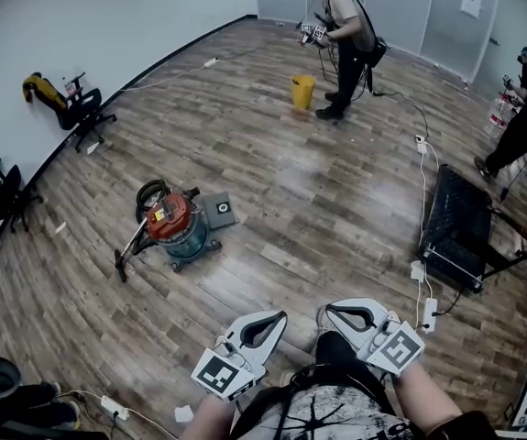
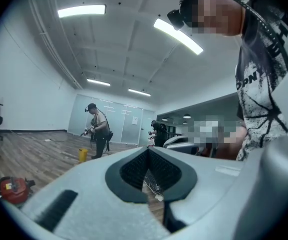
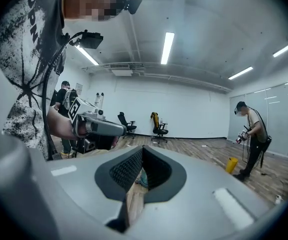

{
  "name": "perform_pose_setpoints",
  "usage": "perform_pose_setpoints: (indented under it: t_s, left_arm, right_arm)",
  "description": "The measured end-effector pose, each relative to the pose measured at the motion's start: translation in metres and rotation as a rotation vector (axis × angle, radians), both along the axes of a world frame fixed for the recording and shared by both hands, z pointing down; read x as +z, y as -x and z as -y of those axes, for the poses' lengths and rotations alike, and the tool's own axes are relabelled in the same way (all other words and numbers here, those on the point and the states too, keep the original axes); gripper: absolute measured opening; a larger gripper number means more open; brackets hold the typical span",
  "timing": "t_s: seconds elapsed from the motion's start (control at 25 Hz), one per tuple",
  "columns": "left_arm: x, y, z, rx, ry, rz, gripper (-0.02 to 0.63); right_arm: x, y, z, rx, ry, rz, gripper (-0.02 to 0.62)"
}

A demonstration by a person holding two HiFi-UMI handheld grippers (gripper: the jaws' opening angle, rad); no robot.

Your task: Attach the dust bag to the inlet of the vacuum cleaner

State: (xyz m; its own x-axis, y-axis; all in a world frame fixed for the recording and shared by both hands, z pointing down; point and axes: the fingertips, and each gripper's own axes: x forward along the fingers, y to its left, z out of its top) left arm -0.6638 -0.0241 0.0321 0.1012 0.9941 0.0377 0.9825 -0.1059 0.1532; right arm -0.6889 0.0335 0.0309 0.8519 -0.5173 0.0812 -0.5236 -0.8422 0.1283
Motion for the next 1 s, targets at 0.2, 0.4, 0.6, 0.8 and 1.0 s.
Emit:
perform_pose_setpoints:
  t_s: [0.2, 0.4, 0.6, 0.8, 1.0]
  left_arm:
    - [0.003, -0.041, -0.041, -0.036, 0.006, -0.006, -0.002]
    - [0.006, -0.085, -0.101, -0.063, -0.049, 0.014, -0.002]
    - [-0.009, -0.124, -0.181, -0.045, 0.018, -0.011, -0.002]
    - [-0.003, -0.156, -0.241, -0.056, 0.006, -0.004, -0.002]
    - [-0.004, -0.186, -0.264, -0.088, -0.026, 0.005, -0.002]
  right_arm:
    - [-0.007, -0.048, -0.046, 0.007, -0.025, -0.059, 0.005]
    - [-0.011, -0.098, -0.102, -0.052, -0.051, -0.057, 0.005]
    - [-0.015, -0.145, -0.167, -0.073, -0.054, -0.053, 0.005]
    - [0.008, -0.169, -0.232, -0.101, 0.019, 0.022, 0.005]
    - [0.005, -0.199, -0.261, -0.126, -0.026, -0.013, 0.005]
